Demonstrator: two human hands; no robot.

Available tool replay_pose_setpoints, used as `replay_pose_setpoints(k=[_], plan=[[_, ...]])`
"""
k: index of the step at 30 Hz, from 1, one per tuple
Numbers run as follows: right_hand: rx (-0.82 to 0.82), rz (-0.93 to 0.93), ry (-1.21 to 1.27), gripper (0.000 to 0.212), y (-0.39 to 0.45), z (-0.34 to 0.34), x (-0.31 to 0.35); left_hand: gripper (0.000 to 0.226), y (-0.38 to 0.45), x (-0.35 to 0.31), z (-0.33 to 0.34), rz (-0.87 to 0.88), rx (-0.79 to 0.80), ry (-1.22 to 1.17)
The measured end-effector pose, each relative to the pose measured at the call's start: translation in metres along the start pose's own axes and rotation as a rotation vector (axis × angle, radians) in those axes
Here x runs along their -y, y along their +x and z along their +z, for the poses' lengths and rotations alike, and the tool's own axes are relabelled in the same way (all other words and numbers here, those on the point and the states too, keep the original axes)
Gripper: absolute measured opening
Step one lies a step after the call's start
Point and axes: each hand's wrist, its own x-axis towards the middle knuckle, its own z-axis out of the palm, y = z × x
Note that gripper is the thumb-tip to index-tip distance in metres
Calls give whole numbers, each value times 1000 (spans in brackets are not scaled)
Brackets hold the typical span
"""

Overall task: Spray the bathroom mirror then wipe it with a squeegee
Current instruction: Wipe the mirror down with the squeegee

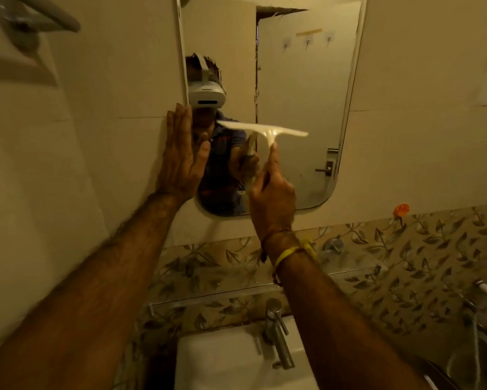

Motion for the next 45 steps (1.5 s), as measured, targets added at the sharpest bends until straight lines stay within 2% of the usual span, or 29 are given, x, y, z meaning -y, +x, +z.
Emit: replay_pose_setpoints(k=[5,10,15,17,20,24,29,33,36,42,45], plan=[[39,95,-62,57,-59,-14,-51,74,-5,-4,13,23,-13,47],[116,160,-155,56,-77,-30,-78,77,-4,-6,19,17,-18,149],[319,229,-119,53,-84,-52,-79,75,-8,-15,15,-19,4,172],[310,199,-81,52,-80,-56,-66,75,-15,-19,13,-34,39,162],[231,51,-30,53,-56,-48,-32,76,-24,-22,8,-75,95,87],[215,-85,10,51,-4,-32,12,72,-16,-26,-8,-127,41,5],[125,-230,-72,51,36,-9,43,71,-10,-18,-23,-195,32,2],[137,-275,-151,54,27,4,23,70,-16,-11,-21,-249,32,-36],[181,-299,-200,54,-16,1,-11,70,-19,-11,-17,-258,39,-20],[381,-195,-352,65,-116,-18,-66,67,-40,-13,-8,-281,110,89],[349,-136,-270,60,-107,-21,-52,66,-44,-17,-10,-309,136,62]])
